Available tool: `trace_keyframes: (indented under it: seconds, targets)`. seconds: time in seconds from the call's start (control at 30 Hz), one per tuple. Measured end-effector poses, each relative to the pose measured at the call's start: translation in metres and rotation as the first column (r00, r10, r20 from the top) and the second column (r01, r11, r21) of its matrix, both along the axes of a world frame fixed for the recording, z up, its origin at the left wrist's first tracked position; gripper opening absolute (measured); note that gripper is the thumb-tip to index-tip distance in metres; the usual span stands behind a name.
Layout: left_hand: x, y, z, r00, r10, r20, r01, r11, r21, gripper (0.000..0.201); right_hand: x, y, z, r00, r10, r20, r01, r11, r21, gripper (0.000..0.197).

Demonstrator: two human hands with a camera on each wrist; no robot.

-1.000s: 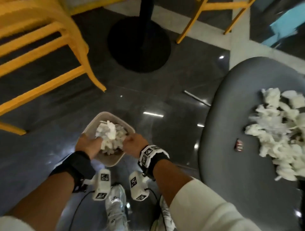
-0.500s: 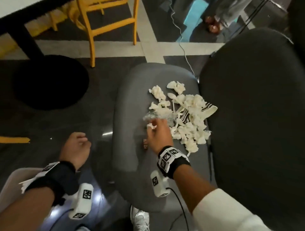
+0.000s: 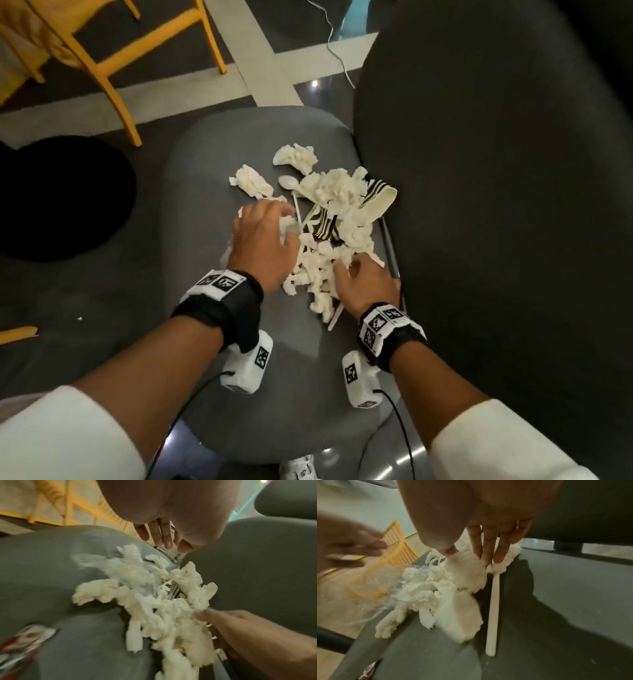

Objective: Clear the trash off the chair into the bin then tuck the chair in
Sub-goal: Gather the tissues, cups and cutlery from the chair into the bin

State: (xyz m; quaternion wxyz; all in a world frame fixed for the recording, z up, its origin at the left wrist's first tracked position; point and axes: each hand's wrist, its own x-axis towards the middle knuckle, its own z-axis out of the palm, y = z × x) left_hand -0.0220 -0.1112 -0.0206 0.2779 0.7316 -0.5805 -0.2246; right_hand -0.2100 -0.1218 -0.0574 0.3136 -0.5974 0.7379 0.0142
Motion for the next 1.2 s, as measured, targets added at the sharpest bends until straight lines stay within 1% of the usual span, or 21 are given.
trace_keyframes:
  seconds: [0.07,0.13,0.2,0.27,0.33,0.4,0.47,0.5,0.57,0.63,0.67,0.77,0.83,0.87,0.9,0.97,1.0,1.07,1.1,1.13,1.2]
  targets:
    - [-0.019,-0.020,0.002,0.991,-0.120,0.057,0.122,0.992,-0.037,0.026,0.002,-0.006,0.008,1.000,0.030,-0.008,-0.030,0.999,0.017,0.045]
    - [-0.042,-0.045,0.003,0.976,-0.202,0.085,0.207,0.977,-0.044,0.025,0.003,-0.009,0.011,0.999,0.051,-0.005,-0.051,0.997,0.062,0.037]
    - [-0.068,-0.071,-0.001,0.958,-0.269,0.095,0.271,0.963,-0.002,0.025,0.003,-0.008,0.010,0.996,0.090,0.000,-0.089,0.991,0.096,0.034]
    - [-0.095,-0.095,-0.006,0.931,-0.323,0.169,0.314,0.946,0.080,0.032,0.000,-0.004,0.006,0.991,0.134,0.019,-0.135,0.984,0.116,0.036]
    - [-0.113,-0.115,-0.015,0.900,-0.333,0.281,0.298,0.941,0.161,0.044,-0.006,-0.001,0.002,0.982,0.182,0.046,-0.186,0.977,0.101,0.037]
    - [-0.124,-0.130,-0.023,0.866,-0.316,0.388,0.243,0.944,0.225,0.052,-0.015,0.001,0.001,0.982,0.183,0.054,-0.186,0.980,0.074,0.038]
    - [-0.131,-0.138,-0.026,0.828,-0.301,0.473,0.205,0.948,0.245,0.049,-0.025,0.000,-0.001,0.986,0.168,0.023,-0.169,0.984,0.054,0.041]
    - [-0.134,-0.140,-0.027,0.820,-0.290,0.493,0.198,0.953,0.230,0.044,-0.030,-0.002,-0.002,0.988,0.154,0.013,-0.154,0.987,0.050,0.043]
    - [-0.138,-0.139,-0.026,0.842,-0.233,0.487,0.177,0.971,0.160,0.036,-0.037,-0.007,-0.004,0.993,0.118,0.018,-0.119,0.992,0.038,0.044]
    - [-0.137,-0.136,-0.021,0.896,-0.136,0.422,0.110,0.990,0.084,0.034,-0.042,-0.011,-0.004,0.998,0.061,0.032,-0.061,0.998,0.002,0.035]
    - [-0.135,-0.135,-0.016,0.929,-0.079,0.361,0.062,0.996,0.057,0.034,-0.042,-0.012,-0.004,0.998,0.033,0.048,-0.032,0.999,-0.019,0.032]
    - [-0.123,-0.136,-0.004,0.994,0.055,0.098,-0.052,0.998,-0.030,0.030,-0.036,-0.011,0.000,0.996,0.017,0.089,-0.008,0.995,-0.103,0.038]
    - [-0.109,-0.138,0.005,0.984,0.111,-0.139,-0.122,0.990,-0.075,0.026,-0.026,-0.015,0.002,0.994,0.051,0.091,-0.035,0.984,-0.173,0.049]
    - [-0.100,-0.138,0.008,0.964,0.139,-0.228,-0.160,0.984,-0.077,0.024,-0.020,-0.019,0.001,0.991,0.062,0.114,-0.041,0.982,-0.185,0.058]
    - [-0.090,-0.138,0.012,0.947,0.167,-0.274,-0.196,0.977,-0.082,0.022,-0.013,-0.026,-0.001,0.987,0.066,0.143,-0.041,0.985,-0.170,0.067]
    - [-0.066,-0.135,0.018,0.922,0.222,-0.318,-0.266,0.959,-0.100,0.021,-0.003,-0.041,-0.005,0.985,0.089,0.147,-0.074,0.991,-0.108,0.078]
    - [-0.053,-0.131,0.019,0.907,0.242,-0.345,-0.293,0.951,-0.101,0.020,0.000,-0.048,-0.009,0.986,0.137,0.097,-0.130,0.988,-0.079,0.073]
    - [-0.029,-0.120,0.021,0.881,0.282,-0.379,-0.342,0.935,-0.098,0.019,0.004,-0.060,-0.010,0.967,0.246,-0.062,-0.249,0.967,-0.059,0.048]
    - [-0.017,-0.112,0.020,0.877,0.302,-0.373,-0.362,0.927,-0.101,0.019,0.006,-0.062,-0.007,0.952,0.275,-0.136,-0.286,0.956,-0.069,0.039]
    - [-0.005,-0.103,0.019,0.874,0.319,-0.366,-0.377,0.921,-0.098,0.020,0.006,-0.063,-0.005,0.940,0.285,-0.185,-0.305,0.948,-0.089,0.034]
    - [0.017,-0.084,0.016,0.856,0.359,-0.372,-0.413,0.908,-0.074,0.021,0.006,-0.060,0.002,0.941,0.261,-0.215,-0.295,0.944,-0.149,0.030]
